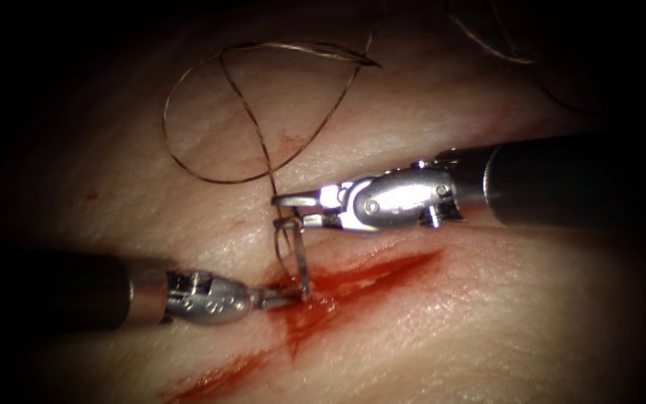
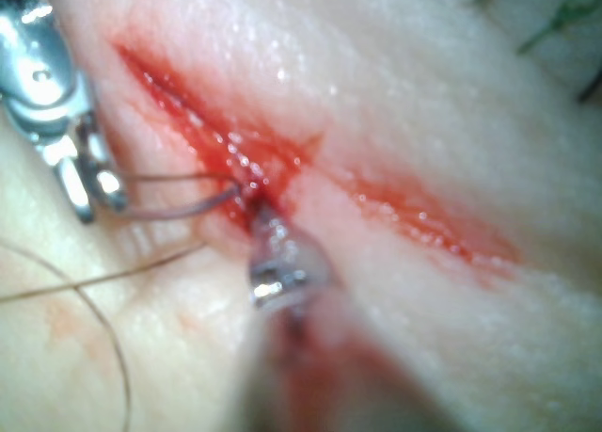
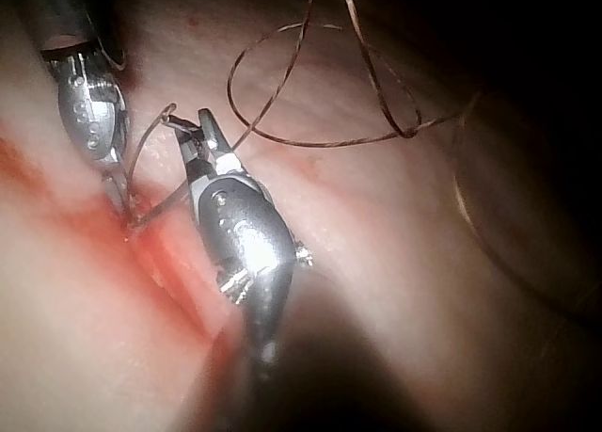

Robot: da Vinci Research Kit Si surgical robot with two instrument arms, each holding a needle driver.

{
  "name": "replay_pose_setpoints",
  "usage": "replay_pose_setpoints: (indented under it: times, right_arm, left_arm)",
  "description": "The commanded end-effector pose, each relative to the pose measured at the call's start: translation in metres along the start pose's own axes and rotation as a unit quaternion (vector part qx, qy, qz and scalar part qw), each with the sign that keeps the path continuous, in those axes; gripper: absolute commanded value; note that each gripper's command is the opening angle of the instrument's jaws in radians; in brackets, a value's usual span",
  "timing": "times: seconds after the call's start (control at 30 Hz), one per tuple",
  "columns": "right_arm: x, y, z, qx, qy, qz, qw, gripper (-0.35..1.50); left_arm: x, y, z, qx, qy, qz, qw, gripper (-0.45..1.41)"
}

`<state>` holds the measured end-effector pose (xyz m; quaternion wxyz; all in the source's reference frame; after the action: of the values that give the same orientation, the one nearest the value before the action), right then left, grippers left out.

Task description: Wound Closure

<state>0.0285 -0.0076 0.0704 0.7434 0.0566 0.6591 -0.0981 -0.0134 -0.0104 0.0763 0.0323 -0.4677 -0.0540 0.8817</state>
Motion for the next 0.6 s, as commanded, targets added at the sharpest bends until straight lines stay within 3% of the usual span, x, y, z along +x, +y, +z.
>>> replay_pose_setpoints:
  times: [0.03,0.3,0.6]
  right_arm:
    - [-0.0004,-0.0003,0.0008,0.006,0.001,0.000,1.000,-0.35]
    - [0.0000,-0.0009,0.0011,0.014,0.003,-0.003,1.000,-0.35]
    - [0.0001,-0.0009,0.0010,0.002,0.002,0.074,0.997,-0.35]
  left_arm:
    - [-0.0002,0.0004,0.0008,-0.001,0.001,-0.001,1.000,-0.45]
    - [-0.0003,0.0001,0.0008,-0.002,0.001,0.000,1.000,-0.45]
    - [-0.0003,0.0001,0.0008,-0.001,0.000,0.000,1.000,-0.45]
